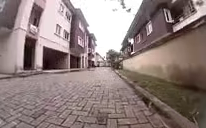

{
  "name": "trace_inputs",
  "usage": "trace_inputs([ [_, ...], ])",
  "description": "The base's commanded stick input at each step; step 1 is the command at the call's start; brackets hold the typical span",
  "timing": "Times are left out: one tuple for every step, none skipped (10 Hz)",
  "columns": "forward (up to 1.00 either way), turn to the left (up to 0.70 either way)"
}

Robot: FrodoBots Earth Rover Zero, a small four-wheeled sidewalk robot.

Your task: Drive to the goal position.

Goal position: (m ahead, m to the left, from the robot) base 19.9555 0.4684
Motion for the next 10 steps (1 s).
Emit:
trace_inputs([
  [0.50, 0.00],
  [0.50, -0.44],
  [0.50, -0.08],
  [0.50, 0.00],
  [0.50, 0.00],
  [0.50, 0.00],
  [0.50, 0.00],
  [0.50, 0.00],
  [0.50, 0.00],
  [0.50, 0.00],
])
